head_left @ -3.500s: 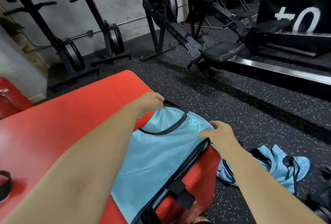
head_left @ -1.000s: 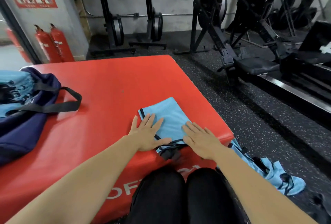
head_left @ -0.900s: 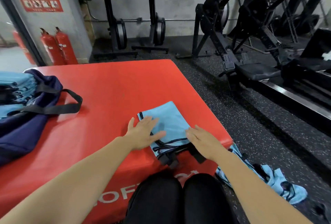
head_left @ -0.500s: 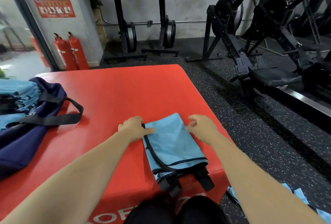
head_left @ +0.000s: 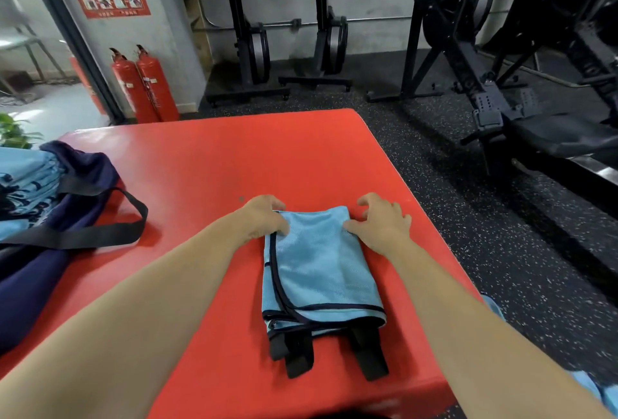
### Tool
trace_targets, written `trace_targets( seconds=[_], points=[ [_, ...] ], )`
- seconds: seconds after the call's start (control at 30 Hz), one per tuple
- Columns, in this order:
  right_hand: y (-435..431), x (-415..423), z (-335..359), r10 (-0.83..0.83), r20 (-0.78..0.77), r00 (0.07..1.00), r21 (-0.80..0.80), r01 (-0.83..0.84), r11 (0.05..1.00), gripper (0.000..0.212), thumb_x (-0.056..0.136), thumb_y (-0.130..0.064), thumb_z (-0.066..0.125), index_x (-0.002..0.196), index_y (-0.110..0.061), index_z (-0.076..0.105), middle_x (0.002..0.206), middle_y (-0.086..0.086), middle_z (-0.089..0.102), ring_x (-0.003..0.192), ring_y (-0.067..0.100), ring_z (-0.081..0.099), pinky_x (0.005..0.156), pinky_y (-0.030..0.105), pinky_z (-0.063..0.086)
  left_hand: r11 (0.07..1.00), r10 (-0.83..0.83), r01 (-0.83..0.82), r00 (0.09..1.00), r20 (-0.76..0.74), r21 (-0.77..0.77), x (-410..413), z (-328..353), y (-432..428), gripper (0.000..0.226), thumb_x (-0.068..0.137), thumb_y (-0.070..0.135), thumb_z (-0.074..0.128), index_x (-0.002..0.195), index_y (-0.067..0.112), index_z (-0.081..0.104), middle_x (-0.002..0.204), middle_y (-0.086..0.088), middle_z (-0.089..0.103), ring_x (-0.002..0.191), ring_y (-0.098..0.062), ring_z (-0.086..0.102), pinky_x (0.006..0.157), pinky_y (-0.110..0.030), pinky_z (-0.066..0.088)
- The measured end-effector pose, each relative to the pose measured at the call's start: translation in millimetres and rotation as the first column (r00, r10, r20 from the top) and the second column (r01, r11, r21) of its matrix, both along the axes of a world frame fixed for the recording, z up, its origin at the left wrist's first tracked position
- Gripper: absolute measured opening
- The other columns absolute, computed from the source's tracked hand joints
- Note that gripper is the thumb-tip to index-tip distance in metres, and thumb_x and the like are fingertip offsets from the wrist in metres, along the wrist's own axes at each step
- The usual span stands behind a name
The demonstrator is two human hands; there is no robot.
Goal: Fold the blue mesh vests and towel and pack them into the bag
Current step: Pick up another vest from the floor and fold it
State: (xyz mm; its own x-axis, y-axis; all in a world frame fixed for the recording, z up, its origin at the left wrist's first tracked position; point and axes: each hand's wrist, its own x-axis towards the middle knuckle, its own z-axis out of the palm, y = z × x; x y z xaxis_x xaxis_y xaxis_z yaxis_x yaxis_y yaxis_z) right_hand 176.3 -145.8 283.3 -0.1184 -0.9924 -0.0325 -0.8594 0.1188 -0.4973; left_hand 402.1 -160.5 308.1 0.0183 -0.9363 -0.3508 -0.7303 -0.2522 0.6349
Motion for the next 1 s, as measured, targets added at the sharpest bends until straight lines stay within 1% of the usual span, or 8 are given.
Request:
trace_targets(
  seconds=[0.1,0.23,0.4,0.57,0.67,0.73,0.9,1.0],
  points=[
    [17.5,2.1,2.4,0.117,0.007,0.993,-0.286,-0.111,0.952,0.029,0.082,-0.033,0.067,0.110,-0.030,0.061,0.103,-0.010,0.062,0.108,0.019,0.048,0.087,0.034,0.030,1.000,-0.022,0.022,0.998,-0.055,-0.006,-5.5,6.5,-11.6,0.051,0.075,0.015,0.079,0.123,0.012,0.063,0.119,-0.003,0.059,0.108,-0.016,0.052,0.090,-0.027,0.038],
    [50.1,-4.0,-1.7,0.378,-0.012,0.926,-0.378,-0.354,0.855,0.007,0.072,-0.036,0.064,0.075,-0.034,0.070,0.074,-0.019,0.061,0.096,0.012,0.051,0.076,0.029,0.018,0.997,-0.077,0.077,0.995,-0.064,0.003,-9.5,6.0,-16.8,0.025,0.077,0.027,0.083,0.092,0.008,0.075,0.093,-0.002,0.070,0.095,-0.013,0.060,0.083,-0.025,0.040],
    [73.2,-20.2,-20.6,0.473,-0.128,0.872,-0.288,-0.489,0.823,0.048,0.064,-0.069,0.048,0.095,-0.043,0.074,0.103,-0.025,0.056,0.109,0.002,0.036,0.089,0.026,0.013,0.990,-0.143,0.143,0.990,-0.012,-0.006,-7.2,8.1,-18.4,0.021,0.081,0.030,0.079,0.089,0.011,0.072,0.092,-0.002,0.066,0.089,-0.016,0.059,0.075,-0.024,0.043],
    [81.2,-21.3,-23.9,0.435,-0.132,0.891,-0.271,-0.455,0.848,0.051,0.064,-0.071,0.048,0.101,-0.044,0.072,0.112,-0.030,0.053,0.112,-0.002,0.032,0.093,0.027,0.011,0.961,-0.245,0.238,0.969,-0.031,-0.142,-8.4,35.9,8.8,0.017,0.083,0.027,0.077,0.089,0.011,0.075,0.086,-0.004,0.069,0.077,-0.011,0.059,0.076,-0.027,0.049],
    [88.4,-23.0,-21.6,0.268,0.116,0.956,-0.279,-0.227,0.933,0.009,0.072,-0.040,0.069,0.080,-0.043,0.072,0.096,-0.032,0.062,0.110,0.001,0.044,0.096,0.028,0.020,0.920,-0.333,0.318,0.943,-0.028,-0.228,-11.7,50.8,38.6,0.008,0.083,0.021,0.078,0.086,0.015,0.075,0.079,0.001,0.070,0.064,0.001,0.058,0.062,-0.015,0.048],
    [89.6,-29.0,-20.7,0.133,0.336,0.933,-0.247,-0.049,0.968,0.013,0.072,-0.030,0.064,0.071,-0.042,0.071,0.079,-0.030,0.067,0.094,0.004,0.058,0.096,0.036,0.036,0.887,-0.386,0.379,0.922,0.026,-0.262,-14.7,52.5,61.1,0.006,0.082,0.022,0.078,0.085,0.019,0.074,0.069,0.010,0.066,0.054,0.006,0.053,0.055,-0.010,0.041],
    [105.5,-24.5,2.2,-0.107,0.764,0.636,0.058,0.097,0.994,0.018,0.092,-0.032,0.057,0.096,-0.019,0.069,0.073,0.000,0.073,0.087,0.019,0.063,0.086,0.036,0.040,0.751,-0.453,0.551,0.831,0.323,-0.364,-20.1,18.6,121.2,0.013,0.075,0.036,0.064,0.085,0.030,0.071,0.075,0.015,0.062,0.067,0.006,0.051,0.083,-0.030,0.047],
    [111.8,-17.7,4.6,-0.164,0.729,0.664,0.116,0.115,0.987,0.048,0.075,-0.069,0.059,0.092,-0.025,0.068,0.081,-0.002,0.074,0.098,0.024,0.065,0.103,0.044,0.037,0.707,-0.453,0.573,0.817,0.358,-0.414,-19.5,-2.0,142.9,0.023,0.070,0.032,0.054,0.085,0.030,0.071,0.074,0.020,0.058,0.071,0.004,0.051,0.086,-0.041,0.047]
  ],
)
